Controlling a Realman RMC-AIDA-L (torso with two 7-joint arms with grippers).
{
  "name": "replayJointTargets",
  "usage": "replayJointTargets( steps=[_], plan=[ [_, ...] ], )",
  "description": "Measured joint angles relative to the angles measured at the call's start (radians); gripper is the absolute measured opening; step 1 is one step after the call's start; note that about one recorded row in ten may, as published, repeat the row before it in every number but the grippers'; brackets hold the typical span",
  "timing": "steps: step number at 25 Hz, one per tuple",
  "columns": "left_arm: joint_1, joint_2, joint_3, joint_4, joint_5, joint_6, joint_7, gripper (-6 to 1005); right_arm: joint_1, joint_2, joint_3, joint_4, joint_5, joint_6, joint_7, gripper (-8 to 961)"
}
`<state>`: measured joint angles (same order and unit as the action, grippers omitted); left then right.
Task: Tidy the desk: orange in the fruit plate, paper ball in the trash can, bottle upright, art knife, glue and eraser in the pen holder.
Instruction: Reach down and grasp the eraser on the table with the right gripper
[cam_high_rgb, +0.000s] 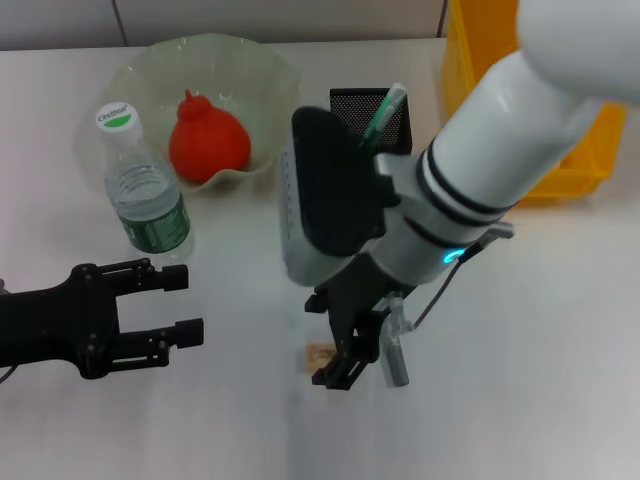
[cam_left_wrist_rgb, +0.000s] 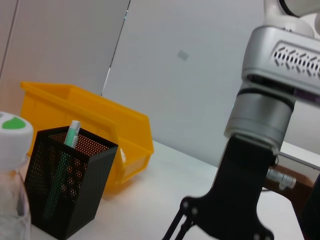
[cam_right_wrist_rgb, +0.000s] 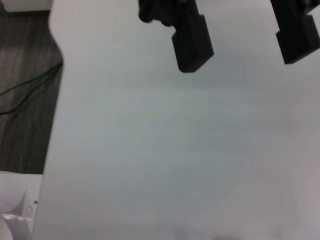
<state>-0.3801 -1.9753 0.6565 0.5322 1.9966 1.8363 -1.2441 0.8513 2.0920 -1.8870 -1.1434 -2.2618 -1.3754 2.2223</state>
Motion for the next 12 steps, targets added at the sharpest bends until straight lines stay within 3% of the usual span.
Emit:
replayJointTargets(
  steps=[8, 10, 12],
  plan=[
    [0.001, -0.001, 0.0, 0.0, 0.0, -0.003, 0.0, 743, 0.003, 0.0, -0.076, 0.028, 0.002, 0.081, 0.026, 819],
    [0.001, -0.001, 0.0, 0.0, -0.001, -0.003, 0.0, 743, 0.003, 0.0, -0.087, 0.034, 0.002, 0.092, 0.027, 669],
    [0.001, -0.001, 0.0, 0.0, -0.001, -0.003, 0.0, 743, 0.003, 0.0, -0.098, 0.04, 0.002, 0.103, 0.03, 598]
  ],
)
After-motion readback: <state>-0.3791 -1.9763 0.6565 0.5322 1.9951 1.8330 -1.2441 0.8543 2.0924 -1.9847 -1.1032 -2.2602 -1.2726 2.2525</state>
